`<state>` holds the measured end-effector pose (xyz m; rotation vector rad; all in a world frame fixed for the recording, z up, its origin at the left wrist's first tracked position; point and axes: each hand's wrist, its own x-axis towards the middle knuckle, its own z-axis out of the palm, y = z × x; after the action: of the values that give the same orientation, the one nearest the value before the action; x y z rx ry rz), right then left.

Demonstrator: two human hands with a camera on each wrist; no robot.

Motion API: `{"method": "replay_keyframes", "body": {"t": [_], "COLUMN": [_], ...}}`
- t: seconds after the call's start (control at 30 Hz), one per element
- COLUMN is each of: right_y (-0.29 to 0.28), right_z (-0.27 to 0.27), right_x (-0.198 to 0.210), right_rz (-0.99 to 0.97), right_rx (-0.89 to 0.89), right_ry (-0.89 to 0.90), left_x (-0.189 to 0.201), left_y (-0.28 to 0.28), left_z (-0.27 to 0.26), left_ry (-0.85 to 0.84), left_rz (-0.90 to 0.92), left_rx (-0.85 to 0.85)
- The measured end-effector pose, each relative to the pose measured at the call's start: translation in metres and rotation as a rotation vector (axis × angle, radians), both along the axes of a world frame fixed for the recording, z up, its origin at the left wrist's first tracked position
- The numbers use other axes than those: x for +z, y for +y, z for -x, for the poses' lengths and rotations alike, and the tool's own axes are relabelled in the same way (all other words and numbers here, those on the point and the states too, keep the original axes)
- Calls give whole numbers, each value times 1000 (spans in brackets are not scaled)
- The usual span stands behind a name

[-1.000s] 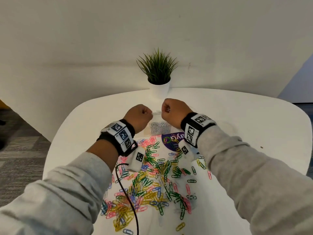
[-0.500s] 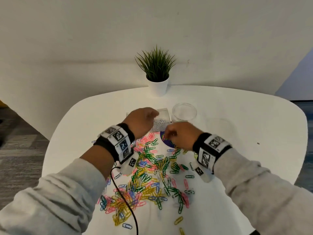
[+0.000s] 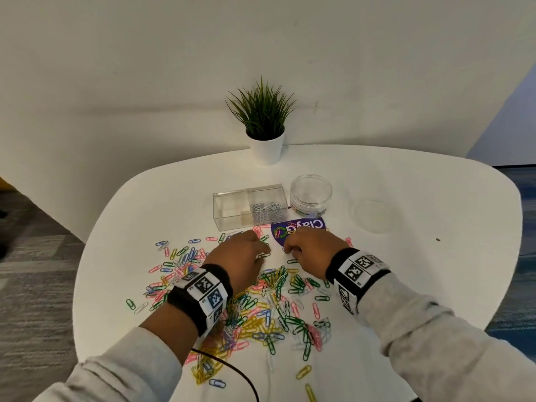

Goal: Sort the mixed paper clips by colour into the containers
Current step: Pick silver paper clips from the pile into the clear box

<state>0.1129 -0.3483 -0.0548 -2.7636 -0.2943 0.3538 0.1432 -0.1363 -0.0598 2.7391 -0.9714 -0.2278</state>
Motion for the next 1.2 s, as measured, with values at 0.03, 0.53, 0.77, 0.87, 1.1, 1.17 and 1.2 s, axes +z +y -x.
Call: {"method": "replay_keyframes", "body": {"t": [0.03, 0.53, 0.77, 0.87, 1.1, 1.17, 1.2], "right_y": [0, 2, 4, 7, 9, 9, 10], "right_z": [-1, -2, 2, 1, 5, 7, 7], "right_x": [0, 1, 7, 9, 6, 6, 6], "right_rz": [10, 32, -41, -58, 11, 30, 36], "right_rx": [2, -53, -51, 30, 94, 107, 111], "right_ry": [2, 47, -48, 69, 74, 69, 67], "left_x": [1, 2, 4, 3, -1, -1, -1], "left_y": [-2, -3, -7, -5, -5, -5, -5], "left_z": [2, 6, 11, 8, 6, 6, 6], "left_ry": [3, 41, 63, 10, 0, 2, 3], "left_rz": [19, 12, -4, -23, -34, -40, -45], "left_rx": [-20, -28, -101, -41, -17, -25, -29]}}
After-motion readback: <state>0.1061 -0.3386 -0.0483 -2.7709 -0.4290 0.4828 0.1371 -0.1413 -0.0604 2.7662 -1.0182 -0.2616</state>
